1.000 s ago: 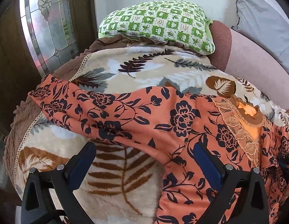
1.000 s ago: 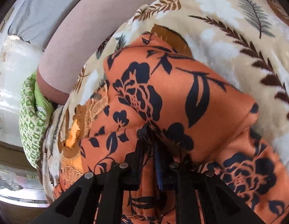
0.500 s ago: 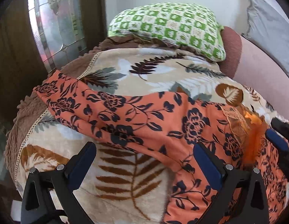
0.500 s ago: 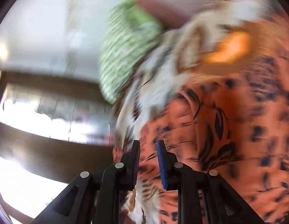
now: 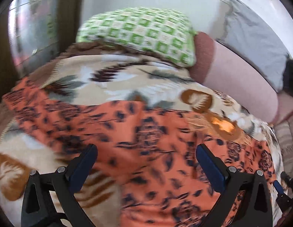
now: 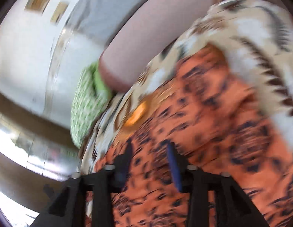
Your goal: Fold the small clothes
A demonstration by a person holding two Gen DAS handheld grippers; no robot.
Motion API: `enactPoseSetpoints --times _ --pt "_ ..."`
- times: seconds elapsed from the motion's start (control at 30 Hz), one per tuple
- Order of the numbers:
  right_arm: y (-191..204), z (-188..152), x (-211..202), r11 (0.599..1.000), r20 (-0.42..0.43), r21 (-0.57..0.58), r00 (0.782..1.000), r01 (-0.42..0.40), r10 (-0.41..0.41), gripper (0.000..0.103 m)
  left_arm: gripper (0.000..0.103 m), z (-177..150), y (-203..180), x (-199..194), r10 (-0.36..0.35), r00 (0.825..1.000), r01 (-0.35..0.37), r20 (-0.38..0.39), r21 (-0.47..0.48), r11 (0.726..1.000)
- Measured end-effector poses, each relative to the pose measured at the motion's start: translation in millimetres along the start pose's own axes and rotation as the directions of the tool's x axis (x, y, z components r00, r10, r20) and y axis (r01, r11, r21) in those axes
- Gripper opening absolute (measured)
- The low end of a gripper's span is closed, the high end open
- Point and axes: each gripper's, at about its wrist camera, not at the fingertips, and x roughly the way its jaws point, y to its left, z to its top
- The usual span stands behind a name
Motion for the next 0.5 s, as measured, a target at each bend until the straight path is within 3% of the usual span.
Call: enactPoseSetpoints --times 0.03,0.13,0.23,0.33,0.4,0.47,0.5 --pt "-10.0 3.8 -7.3 1.000 0.042 0.017 0.999 -0.011 0.010 0.067 0.103 0.3 -9.8 8.2 -0.016 1.000 0.016 -0.014 0.024 1.000" --pt "-25.7 10.1 -17.8 0.998 0.101 0.007 0.993 -0.062 0.061 0.067 0.100 -5.1 -35.5 32.3 -0.066 0.996 0.070 -0.062 0.067 0.995" --pt "-33.4 19.5 -9.0 0.995 0.058 0.025 0.994 -0.092 0.091 0.067 0.100 -10.9 -55.3 56.4 -0.113 0.985 0.125 -0.129 0.084 0.989" --pt "-37.1 24.2 -4.6 0.992 0.064 0.042 0.991 -0.122 0.119 0.067 0.095 -16.3 -70.1 76.8 -0.096 0.978 0.115 -0.183 0.097 0.989" --pt "-47.2 31.7 -11.5 0.987 0.099 0.075 0.986 -0.142 0.135 0.067 0.069 -20.4 -78.2 87.4 -0.128 0.966 0.152 -0.227 0.092 0.984" --pt "-55.1 38.0 -16.2 0.985 0.126 0.097 0.983 -0.146 0.133 0.067 0.048 -25.5 -87.0 97.6 -0.208 0.937 0.235 -0.280 0.067 0.970" --pt "-58.7 41.3 -17.9 0.985 0.139 0.102 0.982 -0.143 0.128 0.067 0.048 -29.0 -92.9 97.5 -0.213 0.936 0.243 -0.280 0.077 0.967"
